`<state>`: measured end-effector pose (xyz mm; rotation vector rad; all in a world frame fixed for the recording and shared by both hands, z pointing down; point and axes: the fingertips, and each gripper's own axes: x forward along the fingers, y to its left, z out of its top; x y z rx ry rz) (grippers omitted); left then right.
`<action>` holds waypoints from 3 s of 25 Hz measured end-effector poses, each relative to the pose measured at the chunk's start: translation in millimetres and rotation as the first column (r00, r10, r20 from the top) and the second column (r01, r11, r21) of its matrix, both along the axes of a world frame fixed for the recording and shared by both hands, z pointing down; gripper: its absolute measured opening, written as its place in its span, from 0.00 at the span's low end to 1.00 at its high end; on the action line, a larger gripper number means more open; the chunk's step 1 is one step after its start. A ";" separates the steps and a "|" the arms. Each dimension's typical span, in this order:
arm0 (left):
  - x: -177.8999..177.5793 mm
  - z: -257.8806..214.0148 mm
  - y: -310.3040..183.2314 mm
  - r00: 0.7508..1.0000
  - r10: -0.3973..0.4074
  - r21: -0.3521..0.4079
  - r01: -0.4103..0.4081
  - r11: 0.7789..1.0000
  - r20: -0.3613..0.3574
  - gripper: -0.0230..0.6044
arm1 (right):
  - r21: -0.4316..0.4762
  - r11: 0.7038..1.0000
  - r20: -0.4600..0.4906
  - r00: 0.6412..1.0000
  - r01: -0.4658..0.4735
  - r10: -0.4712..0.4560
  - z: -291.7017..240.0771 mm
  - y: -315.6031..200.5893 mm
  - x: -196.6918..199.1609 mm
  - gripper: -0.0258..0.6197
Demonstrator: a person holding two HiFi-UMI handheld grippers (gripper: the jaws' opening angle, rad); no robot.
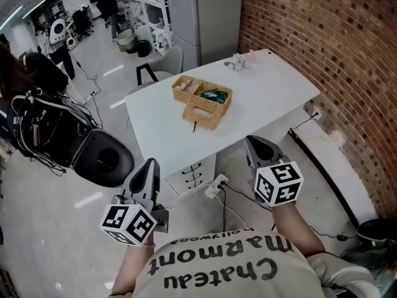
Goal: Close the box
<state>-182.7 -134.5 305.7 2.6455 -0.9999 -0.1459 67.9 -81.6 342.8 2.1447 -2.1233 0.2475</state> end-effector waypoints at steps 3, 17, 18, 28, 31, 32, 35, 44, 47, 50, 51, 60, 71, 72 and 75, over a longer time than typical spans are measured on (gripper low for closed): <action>-7.9 15.9 -7.2 1.000 -0.007 -0.027 0.007 1.000 0.012 0.04 | -0.090 0.996 -0.027 1.000 -0.005 0.003 40.8 -14.7 2.9 0.04; -27.4 20.4 -40.2 0.976 -0.218 -0.060 0.220 0.974 0.026 0.04 | -0.194 0.972 -0.070 0.986 0.134 -0.150 80.8 -101.9 32.6 0.05; -25.2 19.7 -42.9 0.972 -0.234 -0.062 0.235 0.970 0.027 0.04 | -0.194 0.969 -0.062 0.984 0.150 -0.165 78.9 -109.7 36.7 0.05; 12.1 25.1 -68.4 0.940 -0.337 -0.100 0.341 0.935 0.054 0.04 | -0.324 0.892 -0.166 0.909 0.316 -0.382 100.5 -168.7 70.9 0.10; 20.7 26.6 -72.8 0.929 -0.367 -0.098 0.371 0.924 0.056 0.04 | -0.387 0.855 -0.269 0.844 0.346 -0.464 117.2 -183.4 79.4 0.13; 23.6 27.3 -74.9 0.924 -0.378 -0.095 0.382 0.919 0.055 0.04 | -0.409 0.841 -0.294 0.822 0.354 -0.488 123.6 -188.0 82.6 0.14; 32.1 31.3 -81.5 0.908 -0.417 -0.092 0.419 0.903 0.044 0.04 | -0.464 0.800 -0.348 0.753 0.380 -0.559 140.8 -200.8 90.5 0.16; 50.2 48.8 -81.1 0.866 -0.499 -0.095 0.499 0.862 0.018 0.04 | -0.585 0.683 -0.475 0.498 0.437 -0.725 180.9 -223.4 92.0 0.25; 50.2 48.2 -77.1 0.846 -0.533 -0.098 0.532 0.841 0.021 0.04 | -0.615 0.650 -0.525 0.382 0.446 -0.760 190.7 -227.6 89.1 0.26; 50.1 44.0 -75.8 0.827 -0.562 -0.102 0.561 0.822 0.023 0.04 | -0.639 0.628 -0.592 0.237 0.444 -0.770 198.4 -232.0 87.1 0.28; 49.6 43.2 -75.6 0.821 -0.570 -0.103 0.569 0.816 0.024 0.04 | -0.647 0.622 -0.613 0.185 0.441 -0.768 201.2 -233.6 85.8 0.29; 39.7 47.4 -71.0 0.787 -0.616 -0.121 0.615 0.779 0.036 0.04 | -0.676 0.604 -0.704 -0.130 0.421 -0.698 220.1 -244.2 75.1 0.34; 34.6 45.3 -68.1 0.773 -0.633 -0.119 0.633 0.765 0.040 0.04 | -0.631 0.648 -0.769 -0.237 0.426 -0.593 234.0 -256.2 81.7 0.31; 33.7 45.0 -67.5 0.773 -0.634 -0.116 0.633 0.765 0.039 0.04 | -0.621 0.653 -0.777 -0.232 0.433 -0.585 233.8 -256.0 81.2 0.30; 29.4 44.4 -65.9 0.771 -0.635 -0.112 0.635 0.764 0.037 0.04 | -0.601 0.658 -0.790 -0.212 0.454 -0.575 232.7 -254.3 79.0 0.28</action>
